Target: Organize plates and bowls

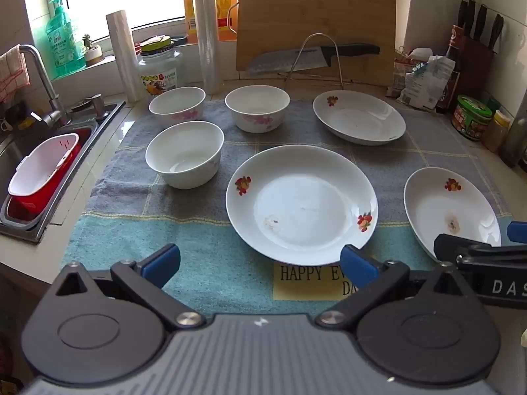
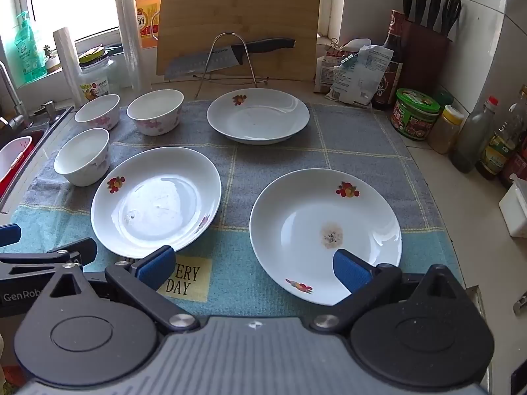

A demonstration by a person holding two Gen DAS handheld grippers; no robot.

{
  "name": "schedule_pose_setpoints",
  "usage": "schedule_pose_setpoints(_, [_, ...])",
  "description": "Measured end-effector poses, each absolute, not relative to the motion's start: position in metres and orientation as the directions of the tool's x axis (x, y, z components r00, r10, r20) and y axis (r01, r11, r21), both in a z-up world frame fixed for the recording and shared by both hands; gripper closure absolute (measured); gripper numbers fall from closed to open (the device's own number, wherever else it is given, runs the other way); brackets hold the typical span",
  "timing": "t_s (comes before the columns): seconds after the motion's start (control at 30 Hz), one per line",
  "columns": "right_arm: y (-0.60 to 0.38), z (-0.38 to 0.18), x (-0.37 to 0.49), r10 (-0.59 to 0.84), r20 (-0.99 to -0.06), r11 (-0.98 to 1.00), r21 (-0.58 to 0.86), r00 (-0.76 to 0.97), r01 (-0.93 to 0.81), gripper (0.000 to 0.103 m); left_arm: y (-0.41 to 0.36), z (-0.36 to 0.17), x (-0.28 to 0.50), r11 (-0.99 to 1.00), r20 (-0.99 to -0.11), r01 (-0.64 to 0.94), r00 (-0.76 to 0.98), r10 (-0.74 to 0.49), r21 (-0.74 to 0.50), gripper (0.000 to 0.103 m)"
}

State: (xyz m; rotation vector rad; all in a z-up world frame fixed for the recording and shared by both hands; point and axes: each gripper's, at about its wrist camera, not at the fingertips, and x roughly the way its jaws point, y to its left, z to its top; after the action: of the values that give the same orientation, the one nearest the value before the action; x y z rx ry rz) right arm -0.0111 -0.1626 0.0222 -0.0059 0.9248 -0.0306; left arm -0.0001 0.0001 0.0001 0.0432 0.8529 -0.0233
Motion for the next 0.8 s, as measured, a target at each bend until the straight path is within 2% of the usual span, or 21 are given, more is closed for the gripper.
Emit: schedule_pose_setpoints(0.8, [-0.1627, 0.0262, -0.0116, -0.016, -0.784, 1.000, -0.003, 0.621, 0.021, 0.000, 0.0024, 0.0057, 0.0003, 0.999, -0.753, 0.025, 0.658, 0.002, 0.024, 0.001])
